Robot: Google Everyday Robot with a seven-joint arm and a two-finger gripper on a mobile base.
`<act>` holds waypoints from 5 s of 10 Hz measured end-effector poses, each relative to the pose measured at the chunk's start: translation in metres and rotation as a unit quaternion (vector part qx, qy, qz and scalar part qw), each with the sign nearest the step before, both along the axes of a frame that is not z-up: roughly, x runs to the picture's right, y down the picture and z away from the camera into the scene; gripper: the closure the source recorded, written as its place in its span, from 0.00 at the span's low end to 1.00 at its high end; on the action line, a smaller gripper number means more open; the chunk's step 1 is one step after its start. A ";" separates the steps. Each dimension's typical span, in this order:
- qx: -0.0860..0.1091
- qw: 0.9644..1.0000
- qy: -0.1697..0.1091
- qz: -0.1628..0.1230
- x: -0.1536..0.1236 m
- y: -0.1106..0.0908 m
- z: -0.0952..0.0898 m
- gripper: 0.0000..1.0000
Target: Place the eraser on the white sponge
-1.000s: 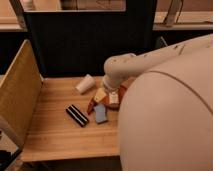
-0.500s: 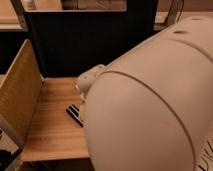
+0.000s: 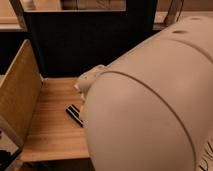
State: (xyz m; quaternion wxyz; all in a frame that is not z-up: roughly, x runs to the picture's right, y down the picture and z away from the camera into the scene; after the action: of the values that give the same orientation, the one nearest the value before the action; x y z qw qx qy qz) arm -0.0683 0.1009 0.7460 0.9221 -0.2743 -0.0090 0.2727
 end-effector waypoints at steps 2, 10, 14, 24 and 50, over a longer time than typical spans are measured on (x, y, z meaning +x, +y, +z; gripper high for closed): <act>-0.020 0.998 0.034 0.052 0.029 0.008 0.008 0.20; -0.023 0.999 -0.024 0.008 -0.061 -0.005 0.023 0.20; -0.038 0.996 -0.047 -0.061 -0.115 -0.003 0.053 0.20; -0.080 0.996 -0.019 -0.021 -0.103 0.016 0.096 0.20; -0.056 0.997 -0.042 0.025 -0.115 -0.011 0.116 1.00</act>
State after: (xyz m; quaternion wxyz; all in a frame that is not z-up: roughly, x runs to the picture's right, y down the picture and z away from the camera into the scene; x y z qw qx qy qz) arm -0.1830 0.0903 0.8619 0.8969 -0.3367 -0.0392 0.2840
